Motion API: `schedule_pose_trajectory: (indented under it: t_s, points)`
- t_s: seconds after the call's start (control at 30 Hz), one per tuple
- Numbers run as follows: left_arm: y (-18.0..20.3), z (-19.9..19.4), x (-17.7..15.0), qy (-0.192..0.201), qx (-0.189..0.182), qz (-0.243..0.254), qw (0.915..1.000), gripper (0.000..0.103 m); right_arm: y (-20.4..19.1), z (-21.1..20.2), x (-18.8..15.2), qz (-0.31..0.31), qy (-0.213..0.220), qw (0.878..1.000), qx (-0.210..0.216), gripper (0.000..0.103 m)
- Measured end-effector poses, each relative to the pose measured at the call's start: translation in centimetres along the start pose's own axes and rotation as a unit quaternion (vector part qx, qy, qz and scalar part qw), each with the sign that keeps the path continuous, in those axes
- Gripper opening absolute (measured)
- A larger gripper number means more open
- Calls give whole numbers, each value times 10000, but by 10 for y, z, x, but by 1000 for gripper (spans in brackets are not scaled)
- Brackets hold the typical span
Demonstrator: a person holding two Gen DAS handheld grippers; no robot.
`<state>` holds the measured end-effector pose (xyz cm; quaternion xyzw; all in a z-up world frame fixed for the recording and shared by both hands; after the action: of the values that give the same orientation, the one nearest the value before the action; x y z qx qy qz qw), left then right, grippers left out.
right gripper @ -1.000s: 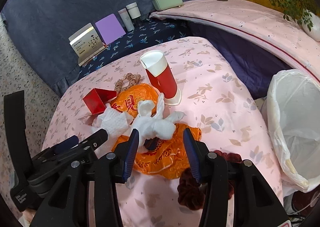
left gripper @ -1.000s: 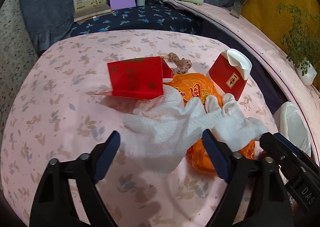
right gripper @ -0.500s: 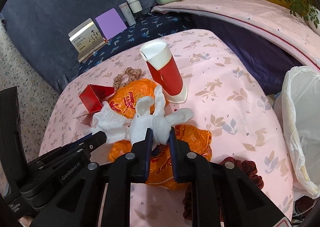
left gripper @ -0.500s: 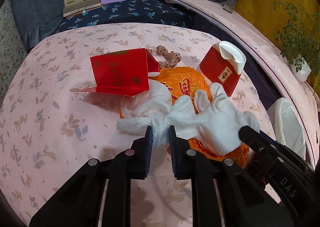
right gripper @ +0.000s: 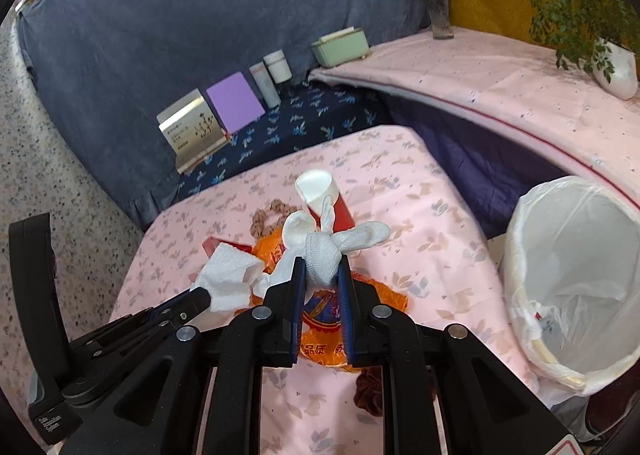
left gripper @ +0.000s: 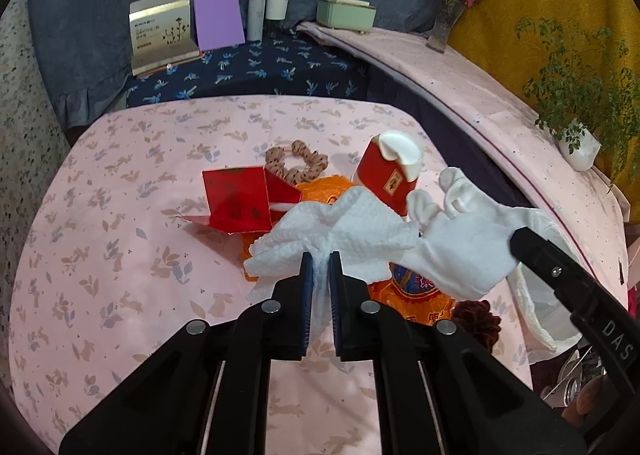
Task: Collect trash
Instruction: 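Grasp the white glove with the right gripper while the left grasps the white cloth, then carry the white glove and white cloth into the wastebasket and open both grippers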
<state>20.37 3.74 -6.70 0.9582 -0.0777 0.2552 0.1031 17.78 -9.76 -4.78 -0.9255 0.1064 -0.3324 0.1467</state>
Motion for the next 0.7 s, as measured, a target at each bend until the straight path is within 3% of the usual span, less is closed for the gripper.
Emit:
schedule_pose_trajectory:
  t_s: [0.7]
  points:
    - [76,-74,4,668,-108,570,9961,6,64,-112,13,444,991,9939,-188,15]
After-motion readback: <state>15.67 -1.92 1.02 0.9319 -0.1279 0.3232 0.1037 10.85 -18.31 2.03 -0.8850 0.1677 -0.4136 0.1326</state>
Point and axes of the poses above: each gripper's, at about its wrist camera, not at the fingertips, and z roughly the way its jaws point, y to its right, x to its top, the point moved 8 cm from there along z, roughly the way its jaws point, and after that the axes turned 10 degrees about -y, right-handed, at the moved point
